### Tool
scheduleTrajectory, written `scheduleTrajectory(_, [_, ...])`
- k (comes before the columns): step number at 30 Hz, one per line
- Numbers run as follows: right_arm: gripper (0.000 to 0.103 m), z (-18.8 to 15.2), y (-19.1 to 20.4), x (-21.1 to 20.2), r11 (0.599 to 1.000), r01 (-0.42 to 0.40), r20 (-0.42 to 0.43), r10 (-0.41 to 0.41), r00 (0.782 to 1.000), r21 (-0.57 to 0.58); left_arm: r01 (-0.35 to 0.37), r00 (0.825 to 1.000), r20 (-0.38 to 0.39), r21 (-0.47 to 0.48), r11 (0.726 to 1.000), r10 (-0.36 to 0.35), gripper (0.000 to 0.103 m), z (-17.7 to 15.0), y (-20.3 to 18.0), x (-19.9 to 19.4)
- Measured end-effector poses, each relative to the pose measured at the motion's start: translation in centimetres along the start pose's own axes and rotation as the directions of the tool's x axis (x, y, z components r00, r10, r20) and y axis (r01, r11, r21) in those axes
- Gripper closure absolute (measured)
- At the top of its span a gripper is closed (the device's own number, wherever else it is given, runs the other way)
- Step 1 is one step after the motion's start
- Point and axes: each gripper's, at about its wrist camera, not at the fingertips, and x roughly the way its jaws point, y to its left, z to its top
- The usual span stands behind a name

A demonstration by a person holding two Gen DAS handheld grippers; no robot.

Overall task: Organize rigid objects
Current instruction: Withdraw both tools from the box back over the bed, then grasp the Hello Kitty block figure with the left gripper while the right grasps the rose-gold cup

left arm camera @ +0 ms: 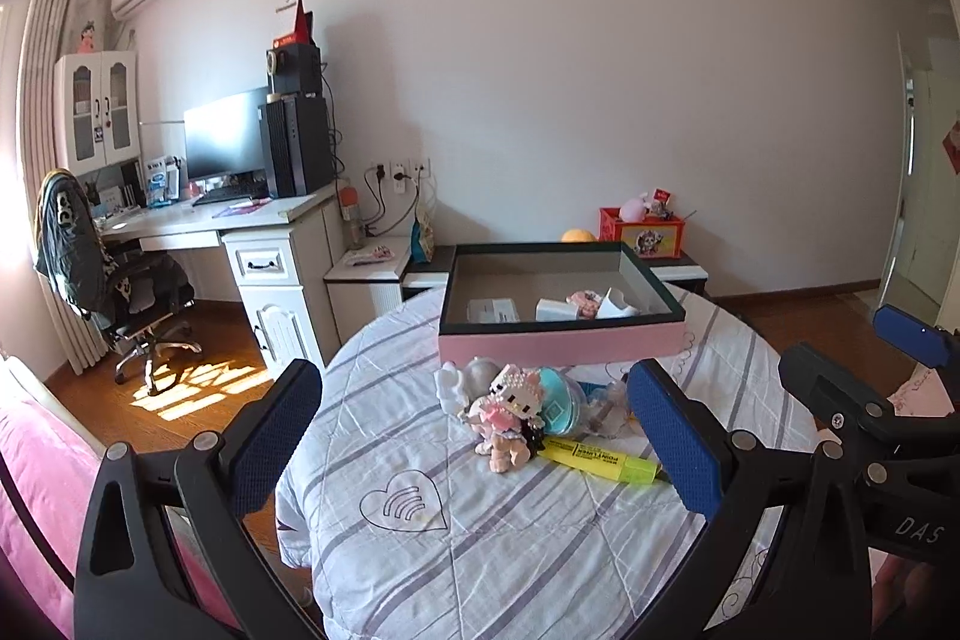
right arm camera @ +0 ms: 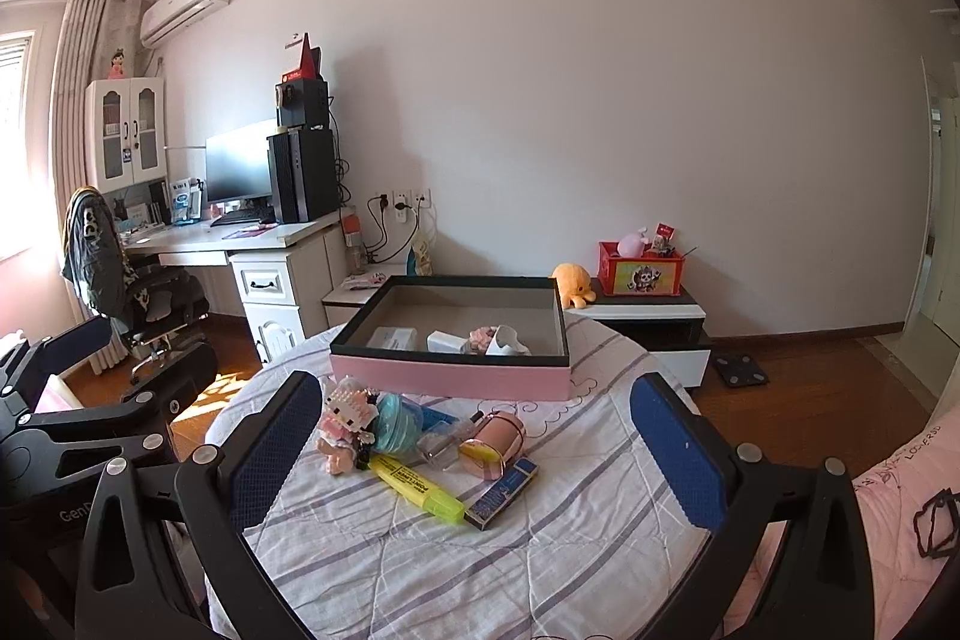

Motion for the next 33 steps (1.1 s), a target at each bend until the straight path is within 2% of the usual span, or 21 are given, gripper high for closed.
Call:
scheduleTrajectory(3, [0.000, -1.4, -0.4, 2.2, 1.000, -0.002, -0.062, 0.002, 0.998, 0.001, 0.028, 0.996, -0.081, 0.004, 1.000, -0.027, 0.000, -1.6, 0.1, 2.6])
scheduleTrajectory(6, [0.000, -3.0, -0.7, 4.6, 1.000, -0.004, -0.134, 0.004, 0.991, 0.004, 0.051, 0.985, -0.163, 0.015, 0.999, -0.048, 0.000, -3.3, 0.0, 5.2])
scheduleTrajectory(11, [0.000, -5.1, -1.7, 8.3, 1.000, -0.003, -0.230, 0.007, 0.973, 0.018, 0.035, 0.966, -0.257, -0.002, 0.999, -0.035, 0.000, -4.9, 0.5, 9.1])
scheduleTrajectory(14, [0.000, -5.8, -2.5, 10.0, 0.999, -0.001, -0.269, 0.010, 0.963, 0.035, 0.027, 0.960, -0.280, -0.012, 1.000, -0.029, 0.000, -4.9, 0.6, 11.0])
scheduleTrajectory(19, [0.000, -6.1, -3.5, 11.9, 0.999, 0.004, -0.288, 0.011, 0.958, 0.054, 0.011, 0.958, -0.287, -0.018, 1.000, -0.016, 0.000, -4.0, 0.3, 14.3])
scheduleTrajectory(26, [0.000, -5.7, -4.3, 14.5, 0.998, 0.008, -0.305, 0.011, 0.952, 0.061, -0.002, 0.944, -0.329, 0.035, 0.999, 0.013, 0.000, -3.5, -1.2, 18.7])
scheduleTrajectory(33, [0.000, -5.1, -4.6, 17.2, 0.998, 0.003, -0.335, 0.019, 0.942, 0.065, 0.026, 0.926, -0.377, -0.019, 0.999, -0.031, 0.002, -4.0, 0.0, 21.1])
